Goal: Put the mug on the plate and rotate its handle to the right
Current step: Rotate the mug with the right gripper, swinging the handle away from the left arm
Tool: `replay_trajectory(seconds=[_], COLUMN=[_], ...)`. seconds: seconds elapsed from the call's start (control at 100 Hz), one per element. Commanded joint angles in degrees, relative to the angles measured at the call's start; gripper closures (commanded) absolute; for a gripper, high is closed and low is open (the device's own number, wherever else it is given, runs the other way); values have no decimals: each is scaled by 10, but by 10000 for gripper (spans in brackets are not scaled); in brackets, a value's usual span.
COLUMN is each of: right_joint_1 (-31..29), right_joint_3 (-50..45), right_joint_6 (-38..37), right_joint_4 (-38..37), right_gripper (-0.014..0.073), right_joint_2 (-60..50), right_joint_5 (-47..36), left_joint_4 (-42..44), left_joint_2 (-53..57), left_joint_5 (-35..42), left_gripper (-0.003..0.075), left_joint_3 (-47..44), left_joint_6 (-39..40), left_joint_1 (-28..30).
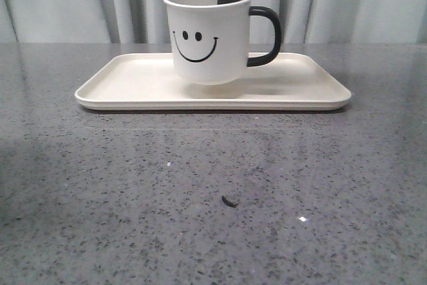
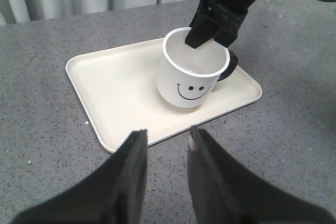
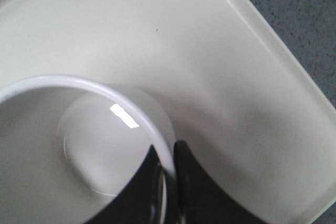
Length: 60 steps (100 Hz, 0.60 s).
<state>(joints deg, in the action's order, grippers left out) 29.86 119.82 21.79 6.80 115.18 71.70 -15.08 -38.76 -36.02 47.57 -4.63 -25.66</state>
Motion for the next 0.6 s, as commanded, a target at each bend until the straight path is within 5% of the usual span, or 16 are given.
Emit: replay_trajectory(seconds=[0.0,0.59], right_joint_1=[-1,-1], right_joint_3=[21,21], right_joint_6=[51,150], right_joint_4=[0,26], right_gripper=[662,660], right_joint_2=[-35,-10], right_joint_5=[26,13], left_joint_4=[-7,-7], left_joint_2=[1,1], left_joint_5=[41,41], left_gripper=[531,531], left_joint_3=[14,14], left_joint_6=[1,1], left_joint_1=[-4,-4])
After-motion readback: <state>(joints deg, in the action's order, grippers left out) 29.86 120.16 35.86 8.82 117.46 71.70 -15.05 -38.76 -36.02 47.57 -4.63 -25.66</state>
